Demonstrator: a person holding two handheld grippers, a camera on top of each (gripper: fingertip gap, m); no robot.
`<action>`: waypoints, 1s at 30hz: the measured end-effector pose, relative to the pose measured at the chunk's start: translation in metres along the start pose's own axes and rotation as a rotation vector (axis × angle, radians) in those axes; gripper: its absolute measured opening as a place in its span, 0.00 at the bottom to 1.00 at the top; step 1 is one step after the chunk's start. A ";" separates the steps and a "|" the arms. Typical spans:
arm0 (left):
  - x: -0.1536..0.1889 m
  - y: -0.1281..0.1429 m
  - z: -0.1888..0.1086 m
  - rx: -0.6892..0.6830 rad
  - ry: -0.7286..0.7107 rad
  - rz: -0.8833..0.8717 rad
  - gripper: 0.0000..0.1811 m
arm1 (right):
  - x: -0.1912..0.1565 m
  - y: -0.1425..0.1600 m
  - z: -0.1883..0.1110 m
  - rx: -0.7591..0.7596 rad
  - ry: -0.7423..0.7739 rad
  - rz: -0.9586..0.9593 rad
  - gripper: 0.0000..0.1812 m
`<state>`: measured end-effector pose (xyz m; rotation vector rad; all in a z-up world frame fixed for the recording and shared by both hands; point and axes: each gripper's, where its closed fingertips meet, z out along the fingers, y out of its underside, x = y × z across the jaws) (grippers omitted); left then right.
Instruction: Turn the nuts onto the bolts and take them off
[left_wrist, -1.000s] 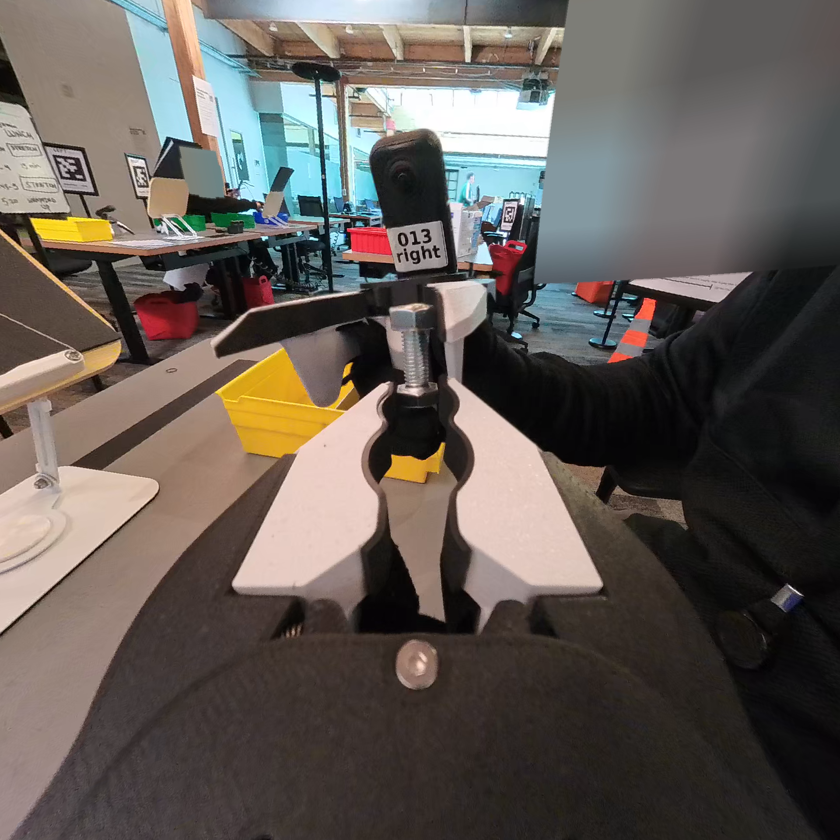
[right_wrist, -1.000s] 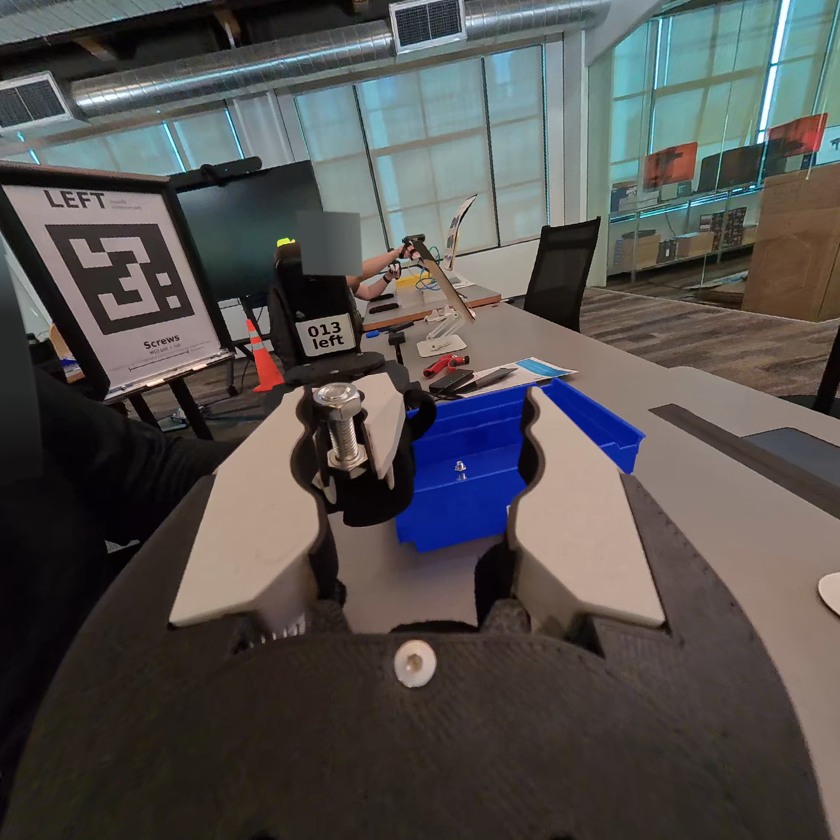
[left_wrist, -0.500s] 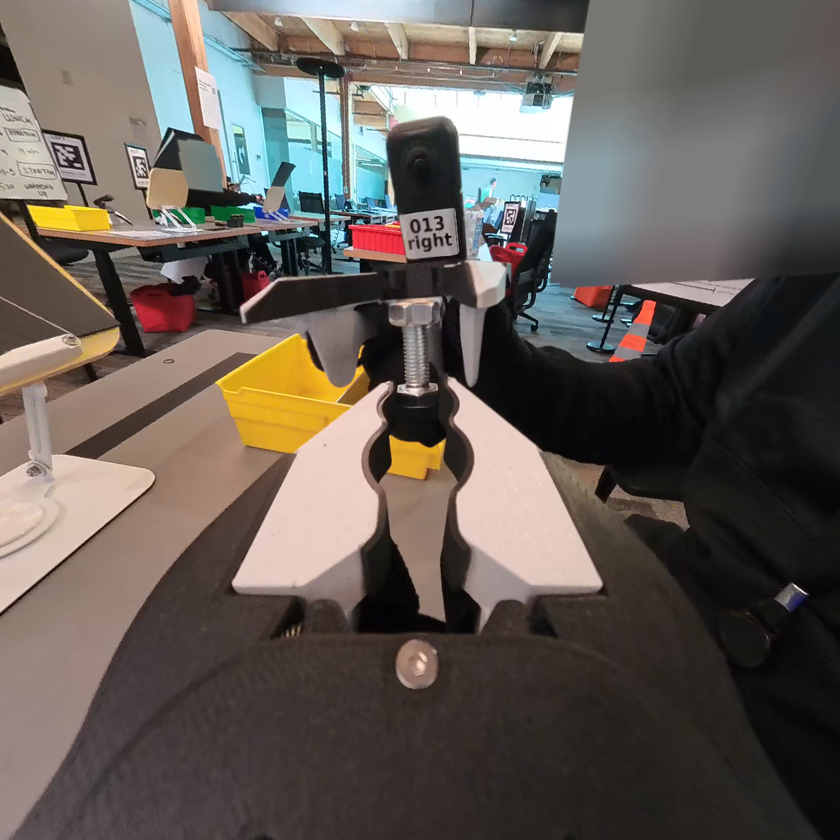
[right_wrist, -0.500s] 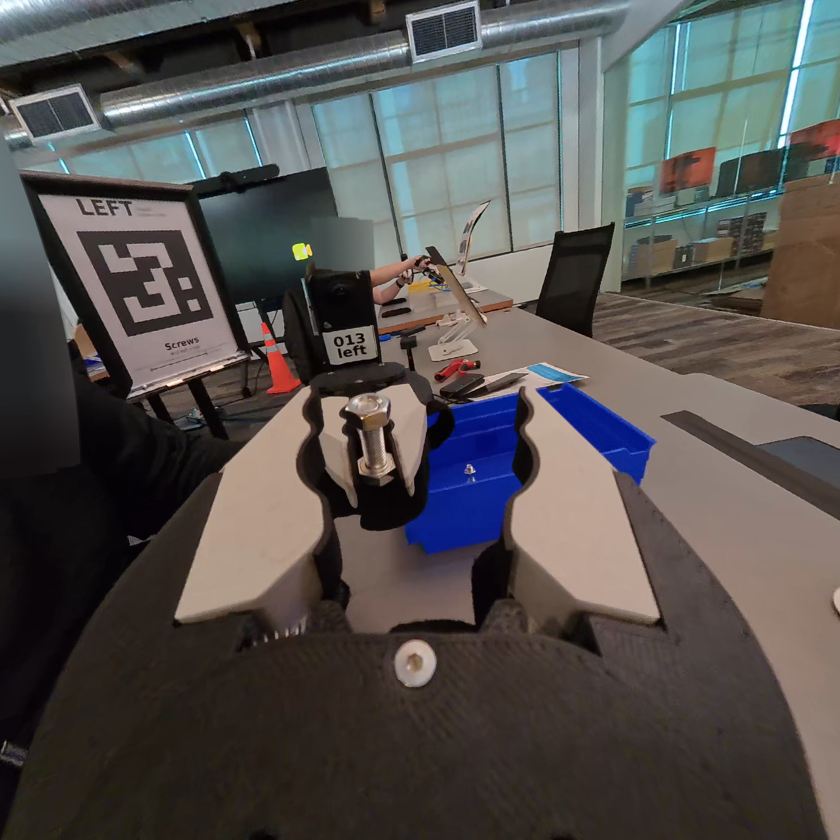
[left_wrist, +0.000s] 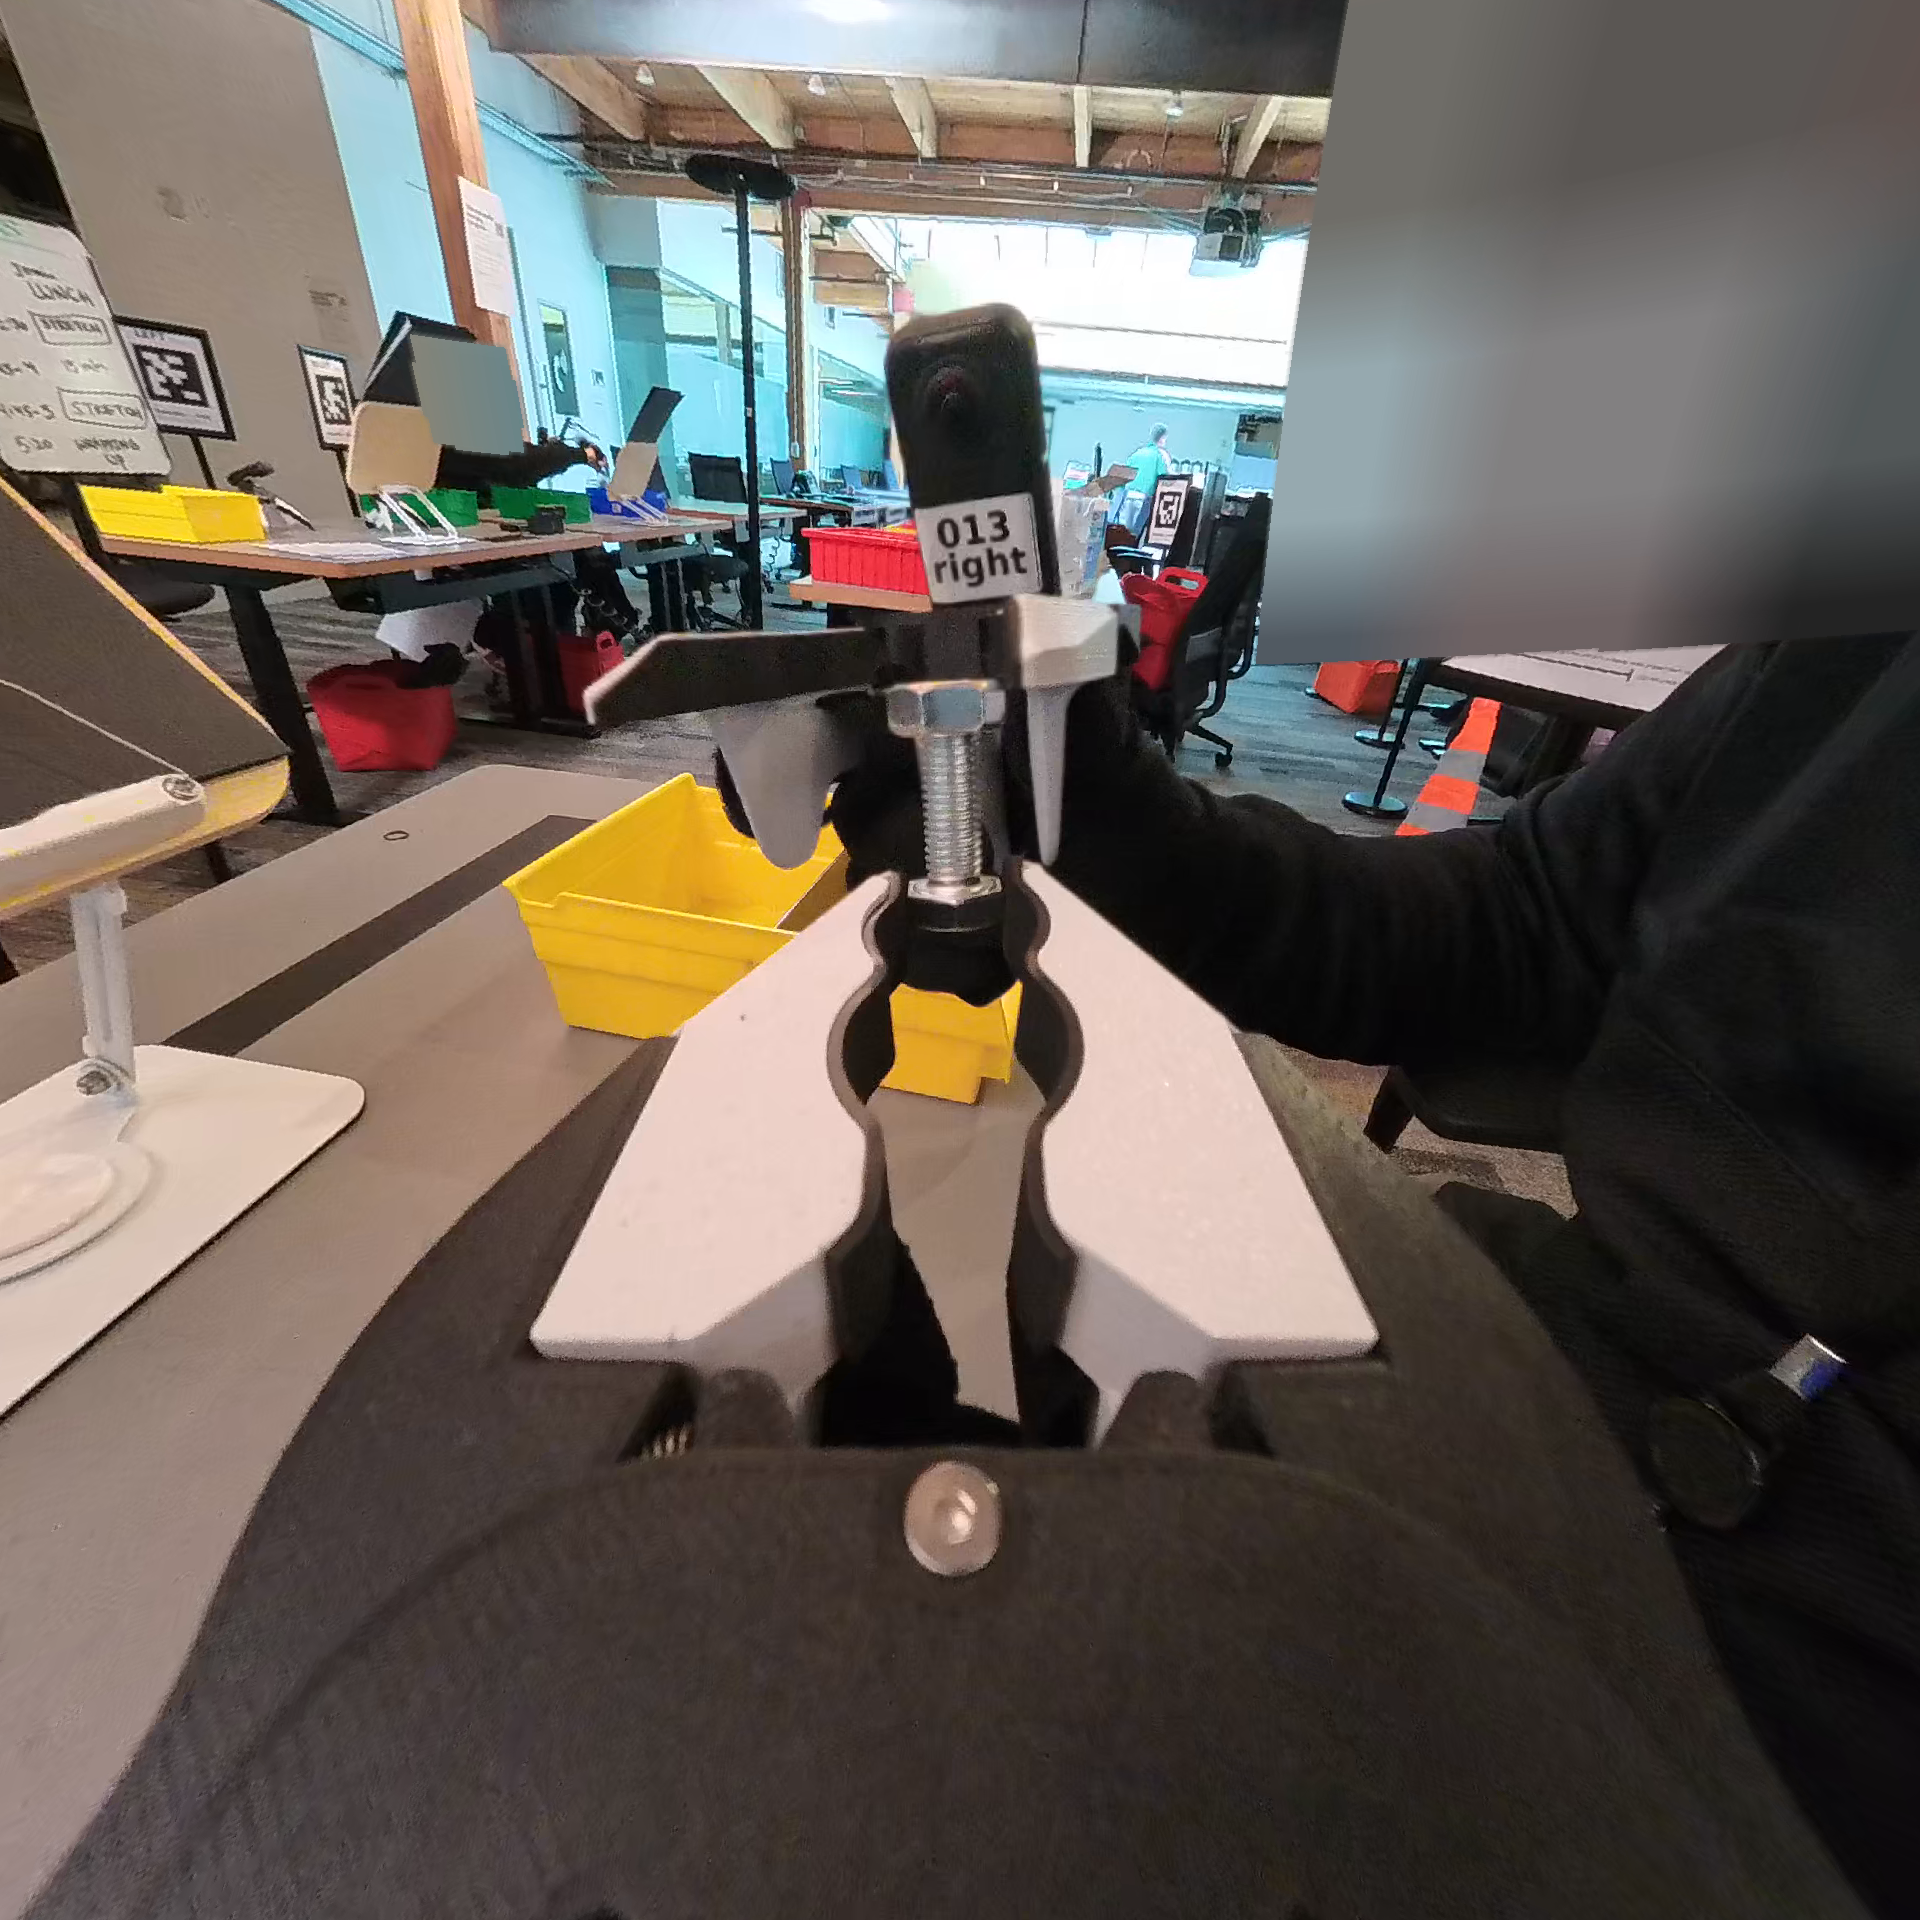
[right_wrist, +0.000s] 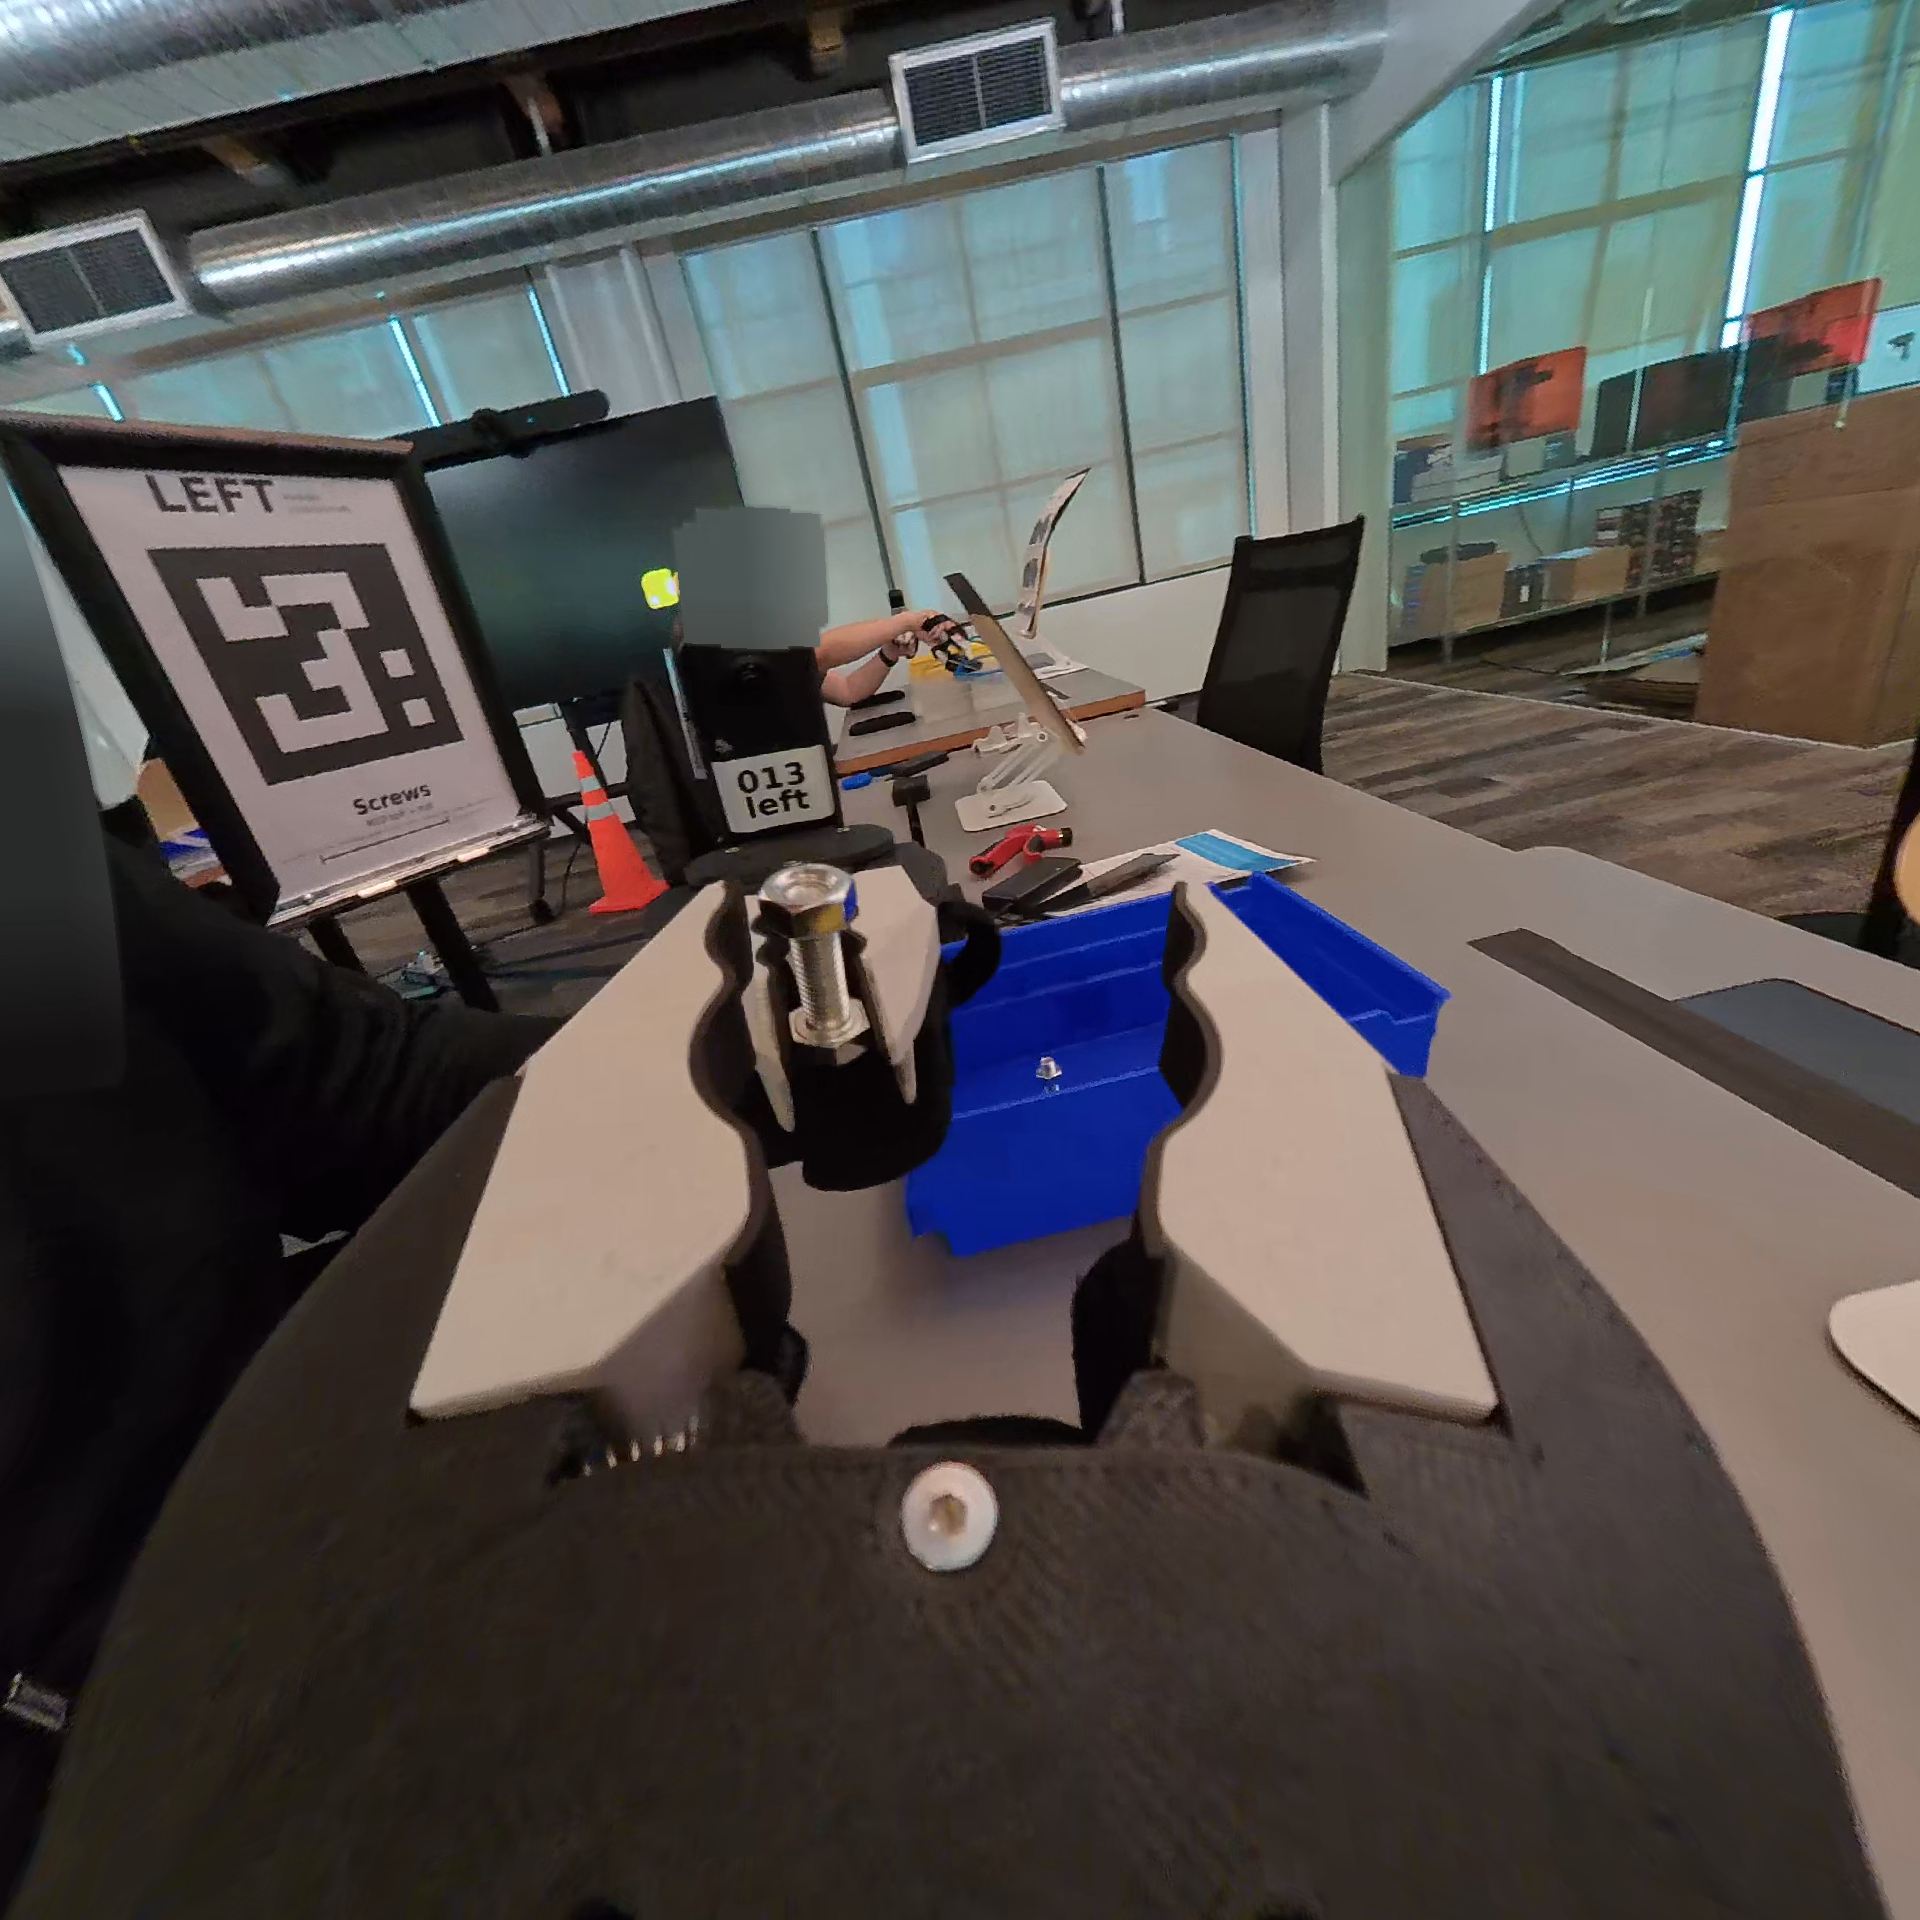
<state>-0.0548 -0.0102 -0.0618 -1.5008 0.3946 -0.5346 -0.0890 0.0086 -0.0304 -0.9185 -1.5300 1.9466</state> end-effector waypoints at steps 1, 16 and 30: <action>0.001 0.000 0.000 0.001 0.003 -0.001 0.09 | -0.003 0.001 0.003 -0.005 -0.009 -0.004 0.44; 0.001 0.001 0.001 -0.004 0.006 0.002 0.09 | -0.007 0.002 0.002 -0.003 -0.028 0.000 0.43; 0.000 -0.001 0.000 0.002 0.006 0.011 0.09 | -0.009 0.004 0.001 -0.003 -0.046 -0.001 0.42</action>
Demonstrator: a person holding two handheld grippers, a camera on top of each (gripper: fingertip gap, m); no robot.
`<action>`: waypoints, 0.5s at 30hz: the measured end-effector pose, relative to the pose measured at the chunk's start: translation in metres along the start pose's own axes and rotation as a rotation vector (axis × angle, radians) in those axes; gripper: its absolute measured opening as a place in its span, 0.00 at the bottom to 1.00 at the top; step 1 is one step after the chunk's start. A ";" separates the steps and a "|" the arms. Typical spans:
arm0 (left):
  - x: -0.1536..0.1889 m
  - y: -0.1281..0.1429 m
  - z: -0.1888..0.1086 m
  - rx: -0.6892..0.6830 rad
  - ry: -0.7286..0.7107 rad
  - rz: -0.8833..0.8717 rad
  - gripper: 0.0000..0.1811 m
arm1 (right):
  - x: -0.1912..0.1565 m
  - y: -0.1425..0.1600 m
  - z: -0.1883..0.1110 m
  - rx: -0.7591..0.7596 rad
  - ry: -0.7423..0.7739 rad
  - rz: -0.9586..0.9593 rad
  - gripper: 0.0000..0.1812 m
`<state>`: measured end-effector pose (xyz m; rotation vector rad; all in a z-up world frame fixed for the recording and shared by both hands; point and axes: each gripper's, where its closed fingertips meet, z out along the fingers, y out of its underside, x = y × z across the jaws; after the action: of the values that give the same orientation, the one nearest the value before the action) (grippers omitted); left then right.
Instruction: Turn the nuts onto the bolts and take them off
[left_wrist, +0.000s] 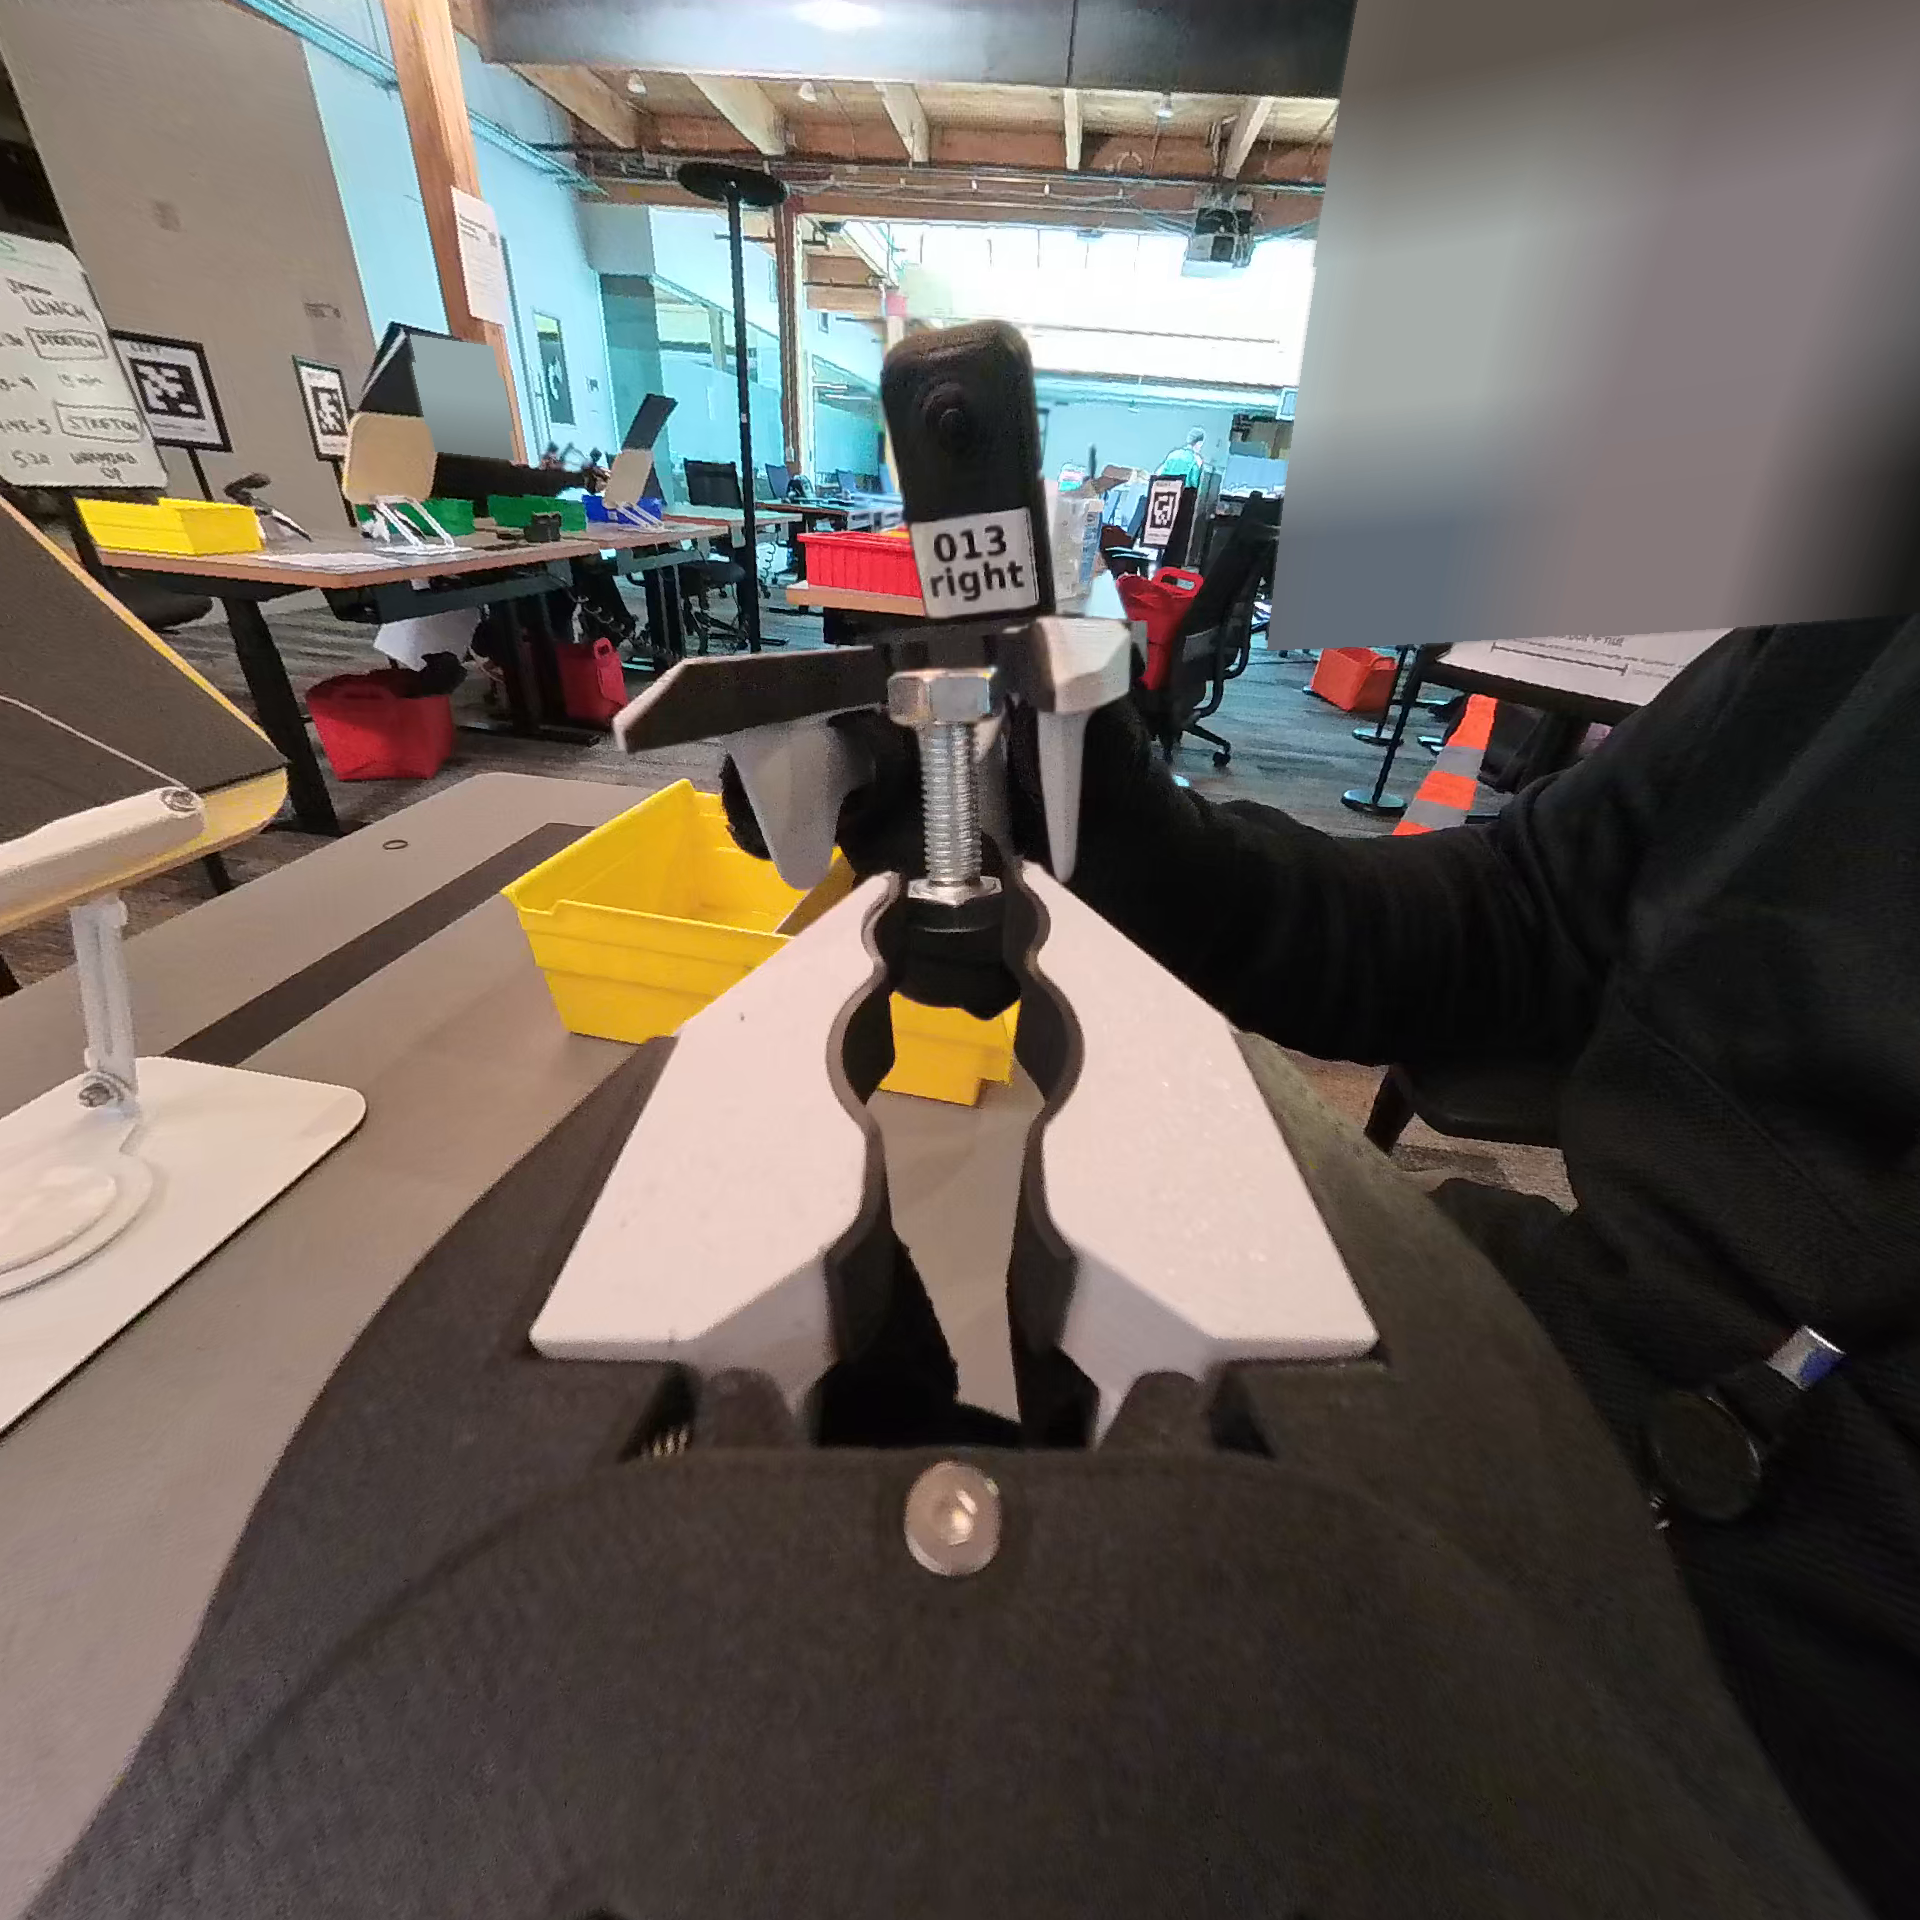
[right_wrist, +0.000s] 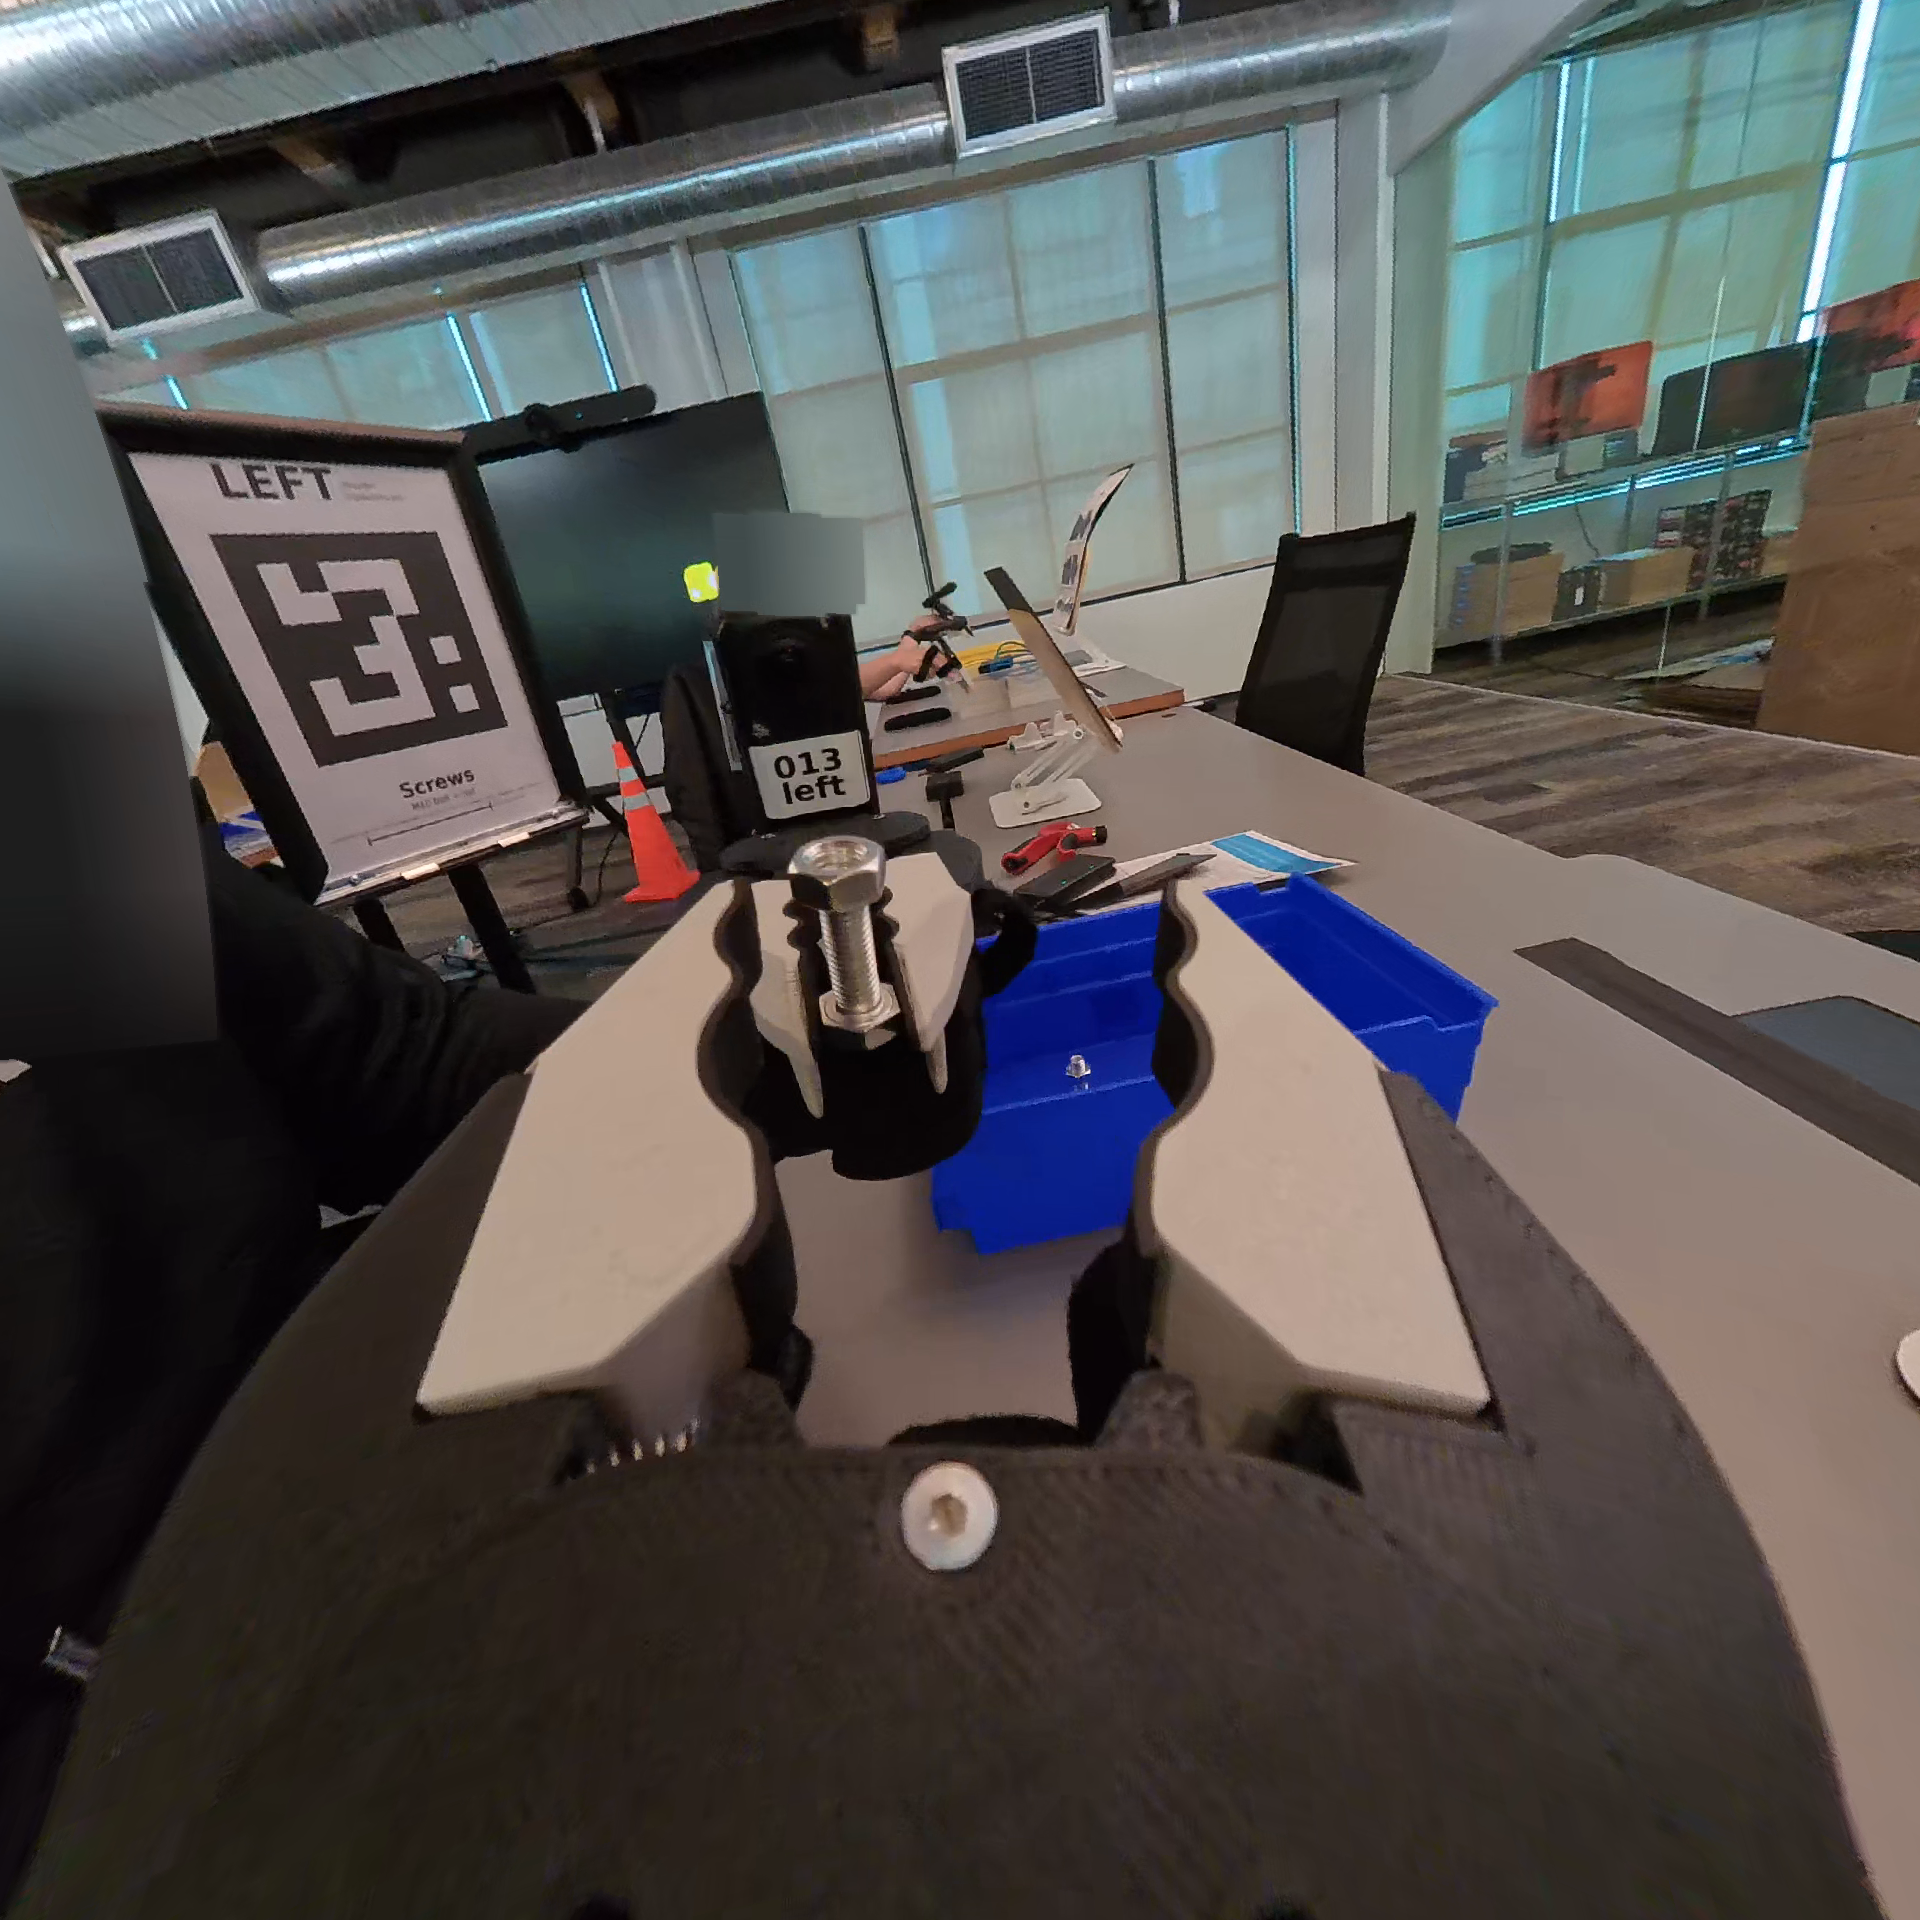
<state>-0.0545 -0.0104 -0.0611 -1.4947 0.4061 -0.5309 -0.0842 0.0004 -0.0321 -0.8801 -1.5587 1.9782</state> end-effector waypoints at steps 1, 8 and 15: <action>0.000 0.001 0.001 -0.003 0.001 0.001 0.09 | -0.002 0.001 0.002 -0.006 -0.003 -0.003 0.42; 0.000 -0.002 0.000 0.001 -0.004 0.007 0.09 | 0.009 0.001 -0.006 0.006 0.027 0.028 0.40; -0.018 0.010 -0.003 -0.086 -0.120 0.085 0.09 | 0.008 0.000 -0.010 -0.053 0.055 -0.019 0.39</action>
<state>-0.0701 -0.0029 -0.0722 -1.5763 0.4004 -0.3587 -0.0827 0.0129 -0.0349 -0.9294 -1.5887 1.8915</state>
